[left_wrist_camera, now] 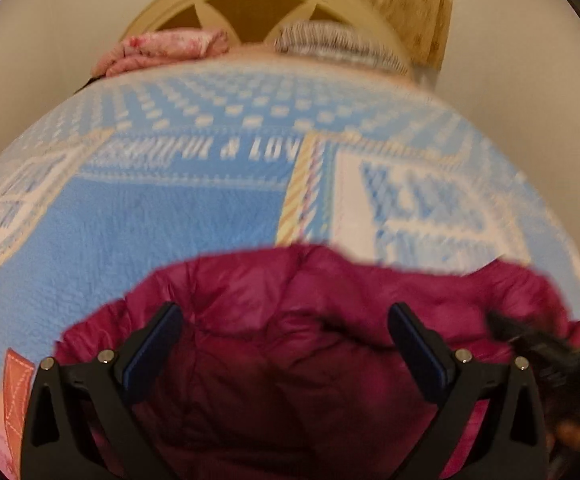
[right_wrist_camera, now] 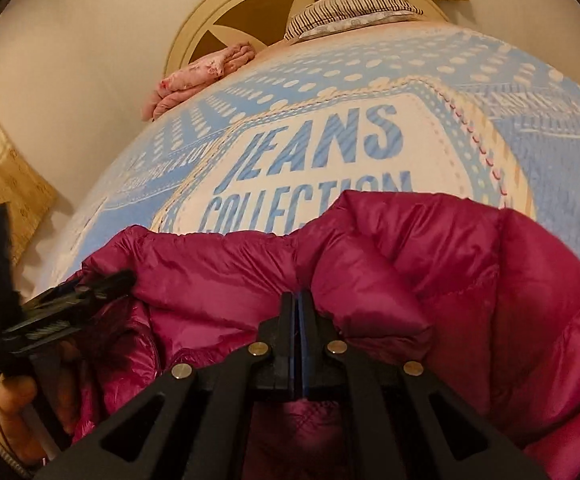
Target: Fold large clothes
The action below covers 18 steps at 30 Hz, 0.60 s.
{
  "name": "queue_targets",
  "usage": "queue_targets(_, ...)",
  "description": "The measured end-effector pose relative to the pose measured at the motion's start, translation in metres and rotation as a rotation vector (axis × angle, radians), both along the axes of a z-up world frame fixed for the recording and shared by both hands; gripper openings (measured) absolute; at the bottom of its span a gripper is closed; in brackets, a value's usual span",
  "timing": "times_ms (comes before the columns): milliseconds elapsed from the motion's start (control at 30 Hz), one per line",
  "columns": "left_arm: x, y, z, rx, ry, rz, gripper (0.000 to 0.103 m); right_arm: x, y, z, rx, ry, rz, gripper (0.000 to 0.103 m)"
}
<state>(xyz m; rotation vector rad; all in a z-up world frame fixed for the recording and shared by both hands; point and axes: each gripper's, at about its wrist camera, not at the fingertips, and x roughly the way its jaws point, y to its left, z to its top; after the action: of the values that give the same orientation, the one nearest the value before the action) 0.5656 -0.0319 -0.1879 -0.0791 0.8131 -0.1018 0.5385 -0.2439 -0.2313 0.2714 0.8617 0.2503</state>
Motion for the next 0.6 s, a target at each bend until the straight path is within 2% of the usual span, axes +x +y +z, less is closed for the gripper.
queue_targets(100,-0.009,-0.011,0.025,-0.058,-0.059,-0.035,0.103,-0.003,0.003,0.001,-0.005,-0.011,-0.001,0.001)
queue_targets(200,-0.008,-0.031,0.032,-0.157,-0.035,-0.132,0.103,-0.002,0.000,0.000,0.019,-0.016,-0.003,0.001)
queue_targets(233,-0.005,-0.041,0.028,-0.167,-0.010,-0.161,0.103,-0.002,-0.001,0.000,0.027,-0.016,-0.003,0.001)
queue_targets(300,0.003,-0.051,0.017,-0.117,0.012,-0.160,0.103,-0.002,-0.004,-0.001,0.034,-0.017,-0.003,0.001)
queue_targets(333,0.010,-0.057,0.004,-0.068,0.037,-0.145,0.103,-0.002,-0.005,-0.001,0.035,-0.018,-0.003,0.001)
queue_targets(433,0.027,-0.058,-0.031,-0.005,0.142,-0.118,0.103,-0.003,-0.005,-0.001,0.035,-0.019,-0.003,0.002)
queue_targets(500,0.027,-0.060,-0.035,-0.005,0.129,-0.120,0.103,-0.002,-0.006,-0.002,0.039,-0.019,-0.002,0.002)
queue_targets(600,0.027,-0.075,-0.041,0.091,0.123,-0.129,0.103,-0.003,-0.006,-0.002,0.044,-0.017,-0.002,0.002)
